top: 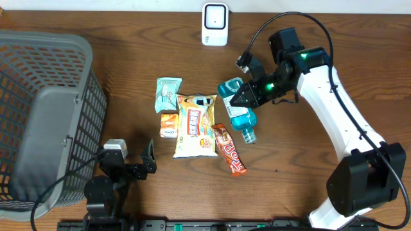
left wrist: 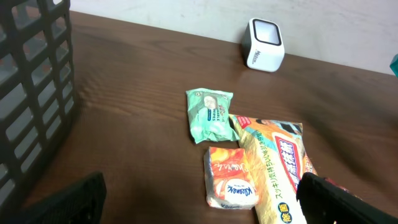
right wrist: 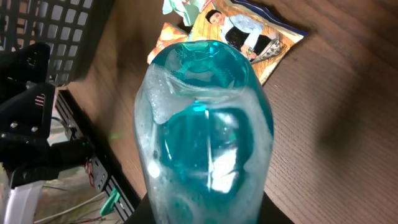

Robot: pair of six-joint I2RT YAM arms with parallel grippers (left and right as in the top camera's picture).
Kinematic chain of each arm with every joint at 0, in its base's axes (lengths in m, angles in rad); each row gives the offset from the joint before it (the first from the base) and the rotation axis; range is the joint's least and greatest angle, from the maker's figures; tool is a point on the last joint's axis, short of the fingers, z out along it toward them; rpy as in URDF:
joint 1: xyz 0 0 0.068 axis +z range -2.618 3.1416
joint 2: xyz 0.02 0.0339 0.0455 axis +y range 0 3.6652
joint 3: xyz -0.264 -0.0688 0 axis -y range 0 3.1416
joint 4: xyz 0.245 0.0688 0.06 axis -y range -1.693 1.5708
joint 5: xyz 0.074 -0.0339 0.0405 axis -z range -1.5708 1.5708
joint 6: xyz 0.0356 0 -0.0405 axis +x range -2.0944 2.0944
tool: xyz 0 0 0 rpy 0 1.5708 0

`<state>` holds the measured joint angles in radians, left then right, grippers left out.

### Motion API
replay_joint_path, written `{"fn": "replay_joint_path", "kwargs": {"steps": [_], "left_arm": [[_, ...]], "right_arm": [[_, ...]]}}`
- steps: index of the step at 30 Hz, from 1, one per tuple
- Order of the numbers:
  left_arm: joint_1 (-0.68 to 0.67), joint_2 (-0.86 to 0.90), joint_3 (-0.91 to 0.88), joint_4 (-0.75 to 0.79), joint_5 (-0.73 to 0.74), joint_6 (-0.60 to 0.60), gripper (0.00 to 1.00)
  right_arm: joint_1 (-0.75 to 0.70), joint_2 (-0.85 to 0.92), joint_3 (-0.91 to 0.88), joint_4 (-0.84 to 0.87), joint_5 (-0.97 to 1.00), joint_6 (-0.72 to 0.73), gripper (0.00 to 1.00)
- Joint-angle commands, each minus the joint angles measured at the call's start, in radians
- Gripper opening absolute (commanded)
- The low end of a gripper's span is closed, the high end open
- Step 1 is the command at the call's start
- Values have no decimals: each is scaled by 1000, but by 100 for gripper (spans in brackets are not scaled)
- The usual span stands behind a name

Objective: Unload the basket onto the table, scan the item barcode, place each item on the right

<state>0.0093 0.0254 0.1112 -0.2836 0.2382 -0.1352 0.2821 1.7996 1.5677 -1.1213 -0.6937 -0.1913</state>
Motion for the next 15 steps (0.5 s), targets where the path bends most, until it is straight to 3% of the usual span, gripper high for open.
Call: {"fn": "replay_joint_path", "kwargs": {"steps": [1, 6, 15], "left_arm": [[-2, -2, -16, -22, 13, -12, 98], [-2, -2, -16, -22, 13, -12, 98], [-2, -2, -16, -22, 13, -12, 98]], "right_arm": [[8, -26, 8, -6, -176, -1, 1], [7, -26, 8, -188, -443, -153, 1], [7, -26, 8, -529, -453, -279, 1]]}}
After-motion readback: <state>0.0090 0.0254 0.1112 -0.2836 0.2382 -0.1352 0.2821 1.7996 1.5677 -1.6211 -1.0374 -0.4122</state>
